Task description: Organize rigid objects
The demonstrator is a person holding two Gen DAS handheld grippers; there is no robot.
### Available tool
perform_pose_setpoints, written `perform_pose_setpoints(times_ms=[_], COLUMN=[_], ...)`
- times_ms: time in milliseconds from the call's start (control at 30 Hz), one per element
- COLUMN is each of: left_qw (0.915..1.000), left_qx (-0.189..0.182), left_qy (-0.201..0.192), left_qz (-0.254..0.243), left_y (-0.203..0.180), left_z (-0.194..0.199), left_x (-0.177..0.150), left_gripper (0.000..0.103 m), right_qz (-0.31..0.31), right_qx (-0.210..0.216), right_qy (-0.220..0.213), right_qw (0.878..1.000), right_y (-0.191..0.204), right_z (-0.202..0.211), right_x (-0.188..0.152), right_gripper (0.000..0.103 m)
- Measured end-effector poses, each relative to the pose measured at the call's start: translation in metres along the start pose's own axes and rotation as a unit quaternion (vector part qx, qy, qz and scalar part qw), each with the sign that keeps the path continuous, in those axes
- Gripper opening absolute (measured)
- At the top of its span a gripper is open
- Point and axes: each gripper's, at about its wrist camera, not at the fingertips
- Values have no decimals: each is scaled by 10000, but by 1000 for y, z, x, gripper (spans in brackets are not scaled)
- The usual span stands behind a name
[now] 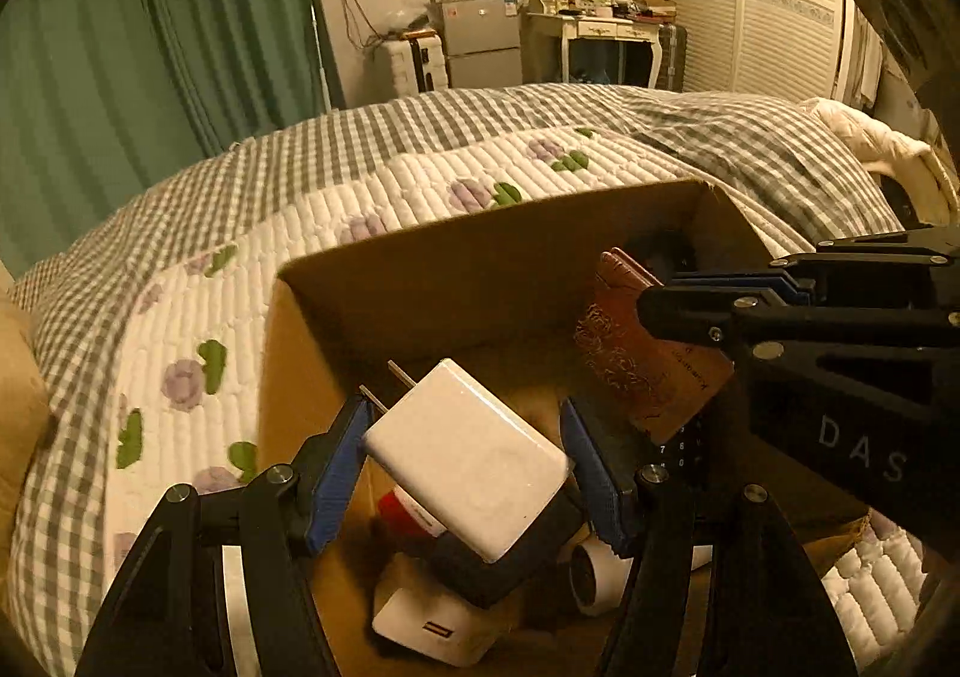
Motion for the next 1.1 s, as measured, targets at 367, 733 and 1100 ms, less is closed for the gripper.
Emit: perform_pose_setpoints(times_ms=[367, 733, 1100], left_qw=[9987, 9787, 9588], left_qx=[292, 287, 141], left_qy=[-405, -1975, -2698], left_qz=[65, 487, 875], left_y=[0, 10, 15], left_z=[38, 181, 260], left_x=[21, 47, -8], left_gripper=[84, 84, 84], right_qz=[113, 523, 954], right_qx=[-410, -735, -1221], right_qy=[-531, -1537, -2377], right_qw=[9977, 9840, 9589], right_y=[-6, 16, 68], right_z=[65, 193, 274], right_x=[21, 31, -28], right_gripper=[43, 49, 61])
Point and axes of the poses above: each gripper's, at about its wrist camera, not at the fingertips, and z roughly against the way its jaws point, y to its left, x to its top, and after that the axes turned 14 degrees about z, right-handed
